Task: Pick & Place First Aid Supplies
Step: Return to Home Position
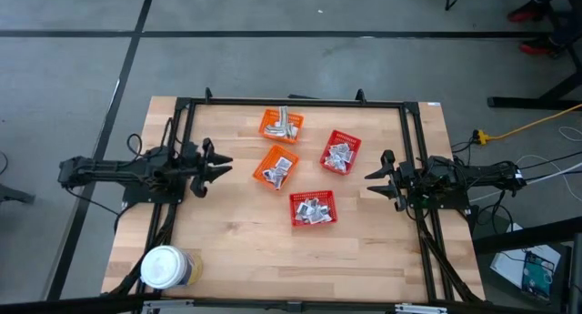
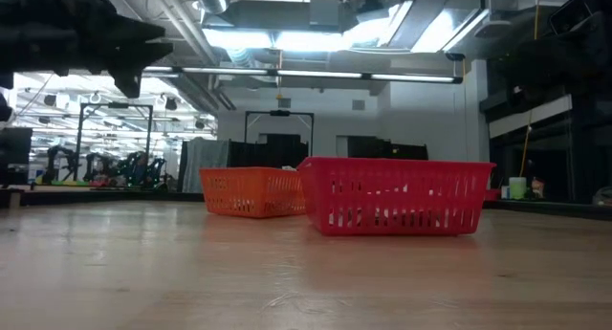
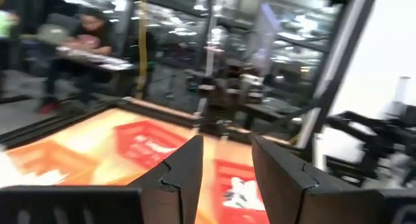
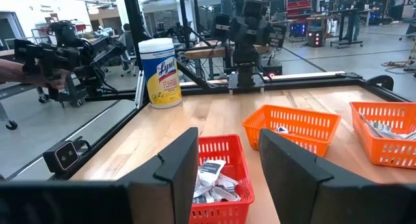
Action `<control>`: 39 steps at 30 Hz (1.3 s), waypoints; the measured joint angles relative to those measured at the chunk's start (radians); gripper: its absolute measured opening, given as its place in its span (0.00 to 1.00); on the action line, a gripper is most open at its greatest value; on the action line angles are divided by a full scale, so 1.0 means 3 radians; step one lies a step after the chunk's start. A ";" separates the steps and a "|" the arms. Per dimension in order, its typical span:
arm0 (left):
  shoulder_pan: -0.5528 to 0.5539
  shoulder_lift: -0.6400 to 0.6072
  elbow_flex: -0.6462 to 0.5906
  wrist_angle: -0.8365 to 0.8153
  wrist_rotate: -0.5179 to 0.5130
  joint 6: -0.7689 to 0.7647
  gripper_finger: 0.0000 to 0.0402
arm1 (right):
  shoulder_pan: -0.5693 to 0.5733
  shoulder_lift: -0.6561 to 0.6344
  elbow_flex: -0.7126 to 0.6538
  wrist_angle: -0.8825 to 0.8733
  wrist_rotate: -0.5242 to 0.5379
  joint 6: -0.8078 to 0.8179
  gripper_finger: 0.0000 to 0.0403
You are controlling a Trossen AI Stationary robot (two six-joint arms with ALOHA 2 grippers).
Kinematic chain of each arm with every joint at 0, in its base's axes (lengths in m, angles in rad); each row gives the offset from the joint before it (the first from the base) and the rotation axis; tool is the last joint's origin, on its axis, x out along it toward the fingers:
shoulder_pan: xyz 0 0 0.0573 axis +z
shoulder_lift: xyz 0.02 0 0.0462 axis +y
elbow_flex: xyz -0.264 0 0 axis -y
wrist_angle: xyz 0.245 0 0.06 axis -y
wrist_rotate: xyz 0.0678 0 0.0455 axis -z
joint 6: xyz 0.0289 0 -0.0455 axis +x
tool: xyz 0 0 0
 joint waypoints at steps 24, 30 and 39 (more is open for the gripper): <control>0.0250 -0.0041 0.0000 -0.0913 0.1151 0.0020 0.32 | 0.0000 0.0000 -0.0001 0.0000 0.0000 -0.0001 0.40; 0.0160 -0.0046 0.0000 -0.0984 0.0473 -0.0057 0.32 | 0.0001 0.0000 0.0000 0.0000 -0.0001 0.0000 0.40; 0.0050 -0.0027 0.0001 -0.1098 0.0161 -0.0073 0.32 | 0.0001 0.0000 0.0000 0.0000 0.0000 -0.0001 0.40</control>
